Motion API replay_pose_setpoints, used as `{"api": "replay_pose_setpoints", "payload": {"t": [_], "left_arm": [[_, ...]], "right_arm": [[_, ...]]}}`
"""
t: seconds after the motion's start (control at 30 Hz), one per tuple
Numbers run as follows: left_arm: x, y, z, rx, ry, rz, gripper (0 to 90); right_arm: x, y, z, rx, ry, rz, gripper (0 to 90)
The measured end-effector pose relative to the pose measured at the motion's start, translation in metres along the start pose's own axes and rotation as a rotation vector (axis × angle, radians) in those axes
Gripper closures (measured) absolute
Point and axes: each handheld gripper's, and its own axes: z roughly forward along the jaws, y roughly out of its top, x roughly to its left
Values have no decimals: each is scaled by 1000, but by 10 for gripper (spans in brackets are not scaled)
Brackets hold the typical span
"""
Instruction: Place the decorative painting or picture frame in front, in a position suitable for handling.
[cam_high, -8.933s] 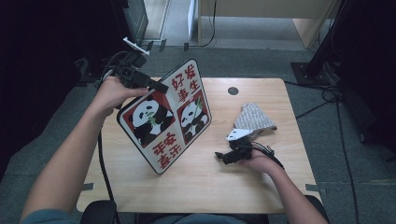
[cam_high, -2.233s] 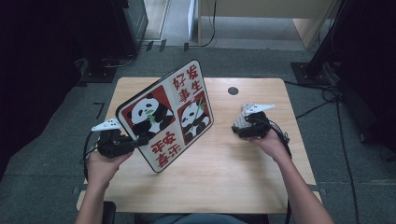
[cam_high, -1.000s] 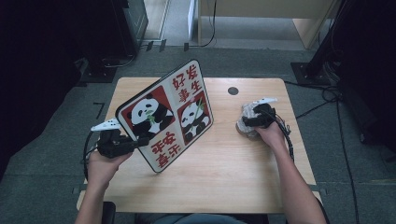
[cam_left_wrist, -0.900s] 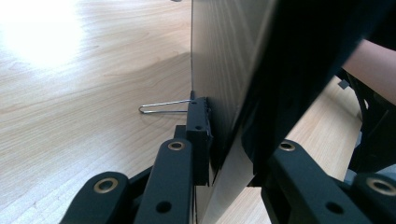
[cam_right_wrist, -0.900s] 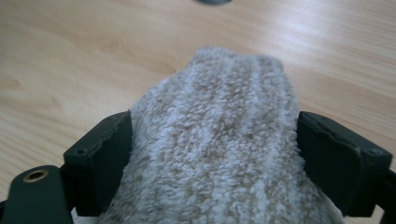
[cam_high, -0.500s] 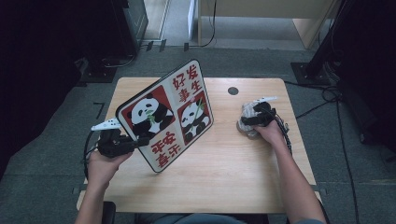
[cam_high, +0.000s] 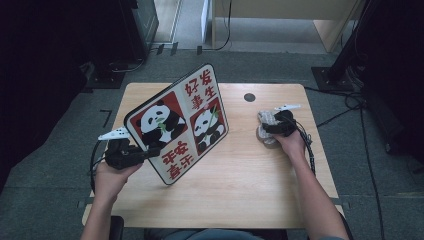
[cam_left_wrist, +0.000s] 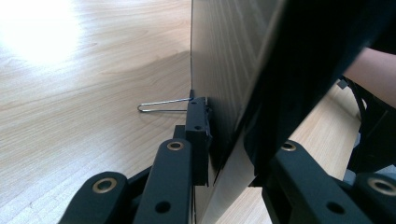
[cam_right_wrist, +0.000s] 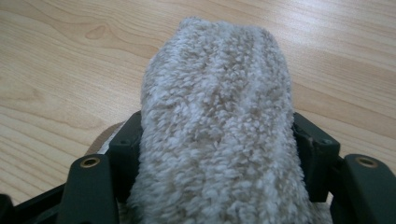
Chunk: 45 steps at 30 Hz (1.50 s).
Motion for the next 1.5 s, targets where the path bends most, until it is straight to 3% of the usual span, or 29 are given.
{"api": "replay_pose_setpoints", "payload": {"t": [0.23, 0.43, 0.6, 0.7, 0.8, 1.07, 1.17, 1.33, 1.5], "left_arm": [[0, 0, 0, 2, 0, -1, 778], [0, 0, 0, 5, 1, 3, 778], [0, -1, 0, 5, 1, 8, 781], [0, -1, 0, 4, 1, 7, 783], [0, -1, 0, 0, -2, 2, 782], [1, -1, 1, -3, 0, -1, 781], [1, -1, 1, -3, -1, -2, 782], [0, -1, 1, -2, -5, -2, 782], [-1, -1, 1, -8, 20, 6, 800]], "right_arm": [[4, -3, 1, -20, -20, -6, 274], [6, -5, -1, -1, 8, -25, 236], [2, -5, -2, -10, 9, -15, 348], [2, -4, -4, -3, 8, 20, 423], [0, -1, -7, 17, 35, 73, 457], [1, 4, -16, 6, 104, 54, 468], [11, 10, -26, -23, 142, 13, 468], [21, 20, -40, -52, 210, 14, 467], [31, 25, -49, -45, 272, 9, 465]]}}
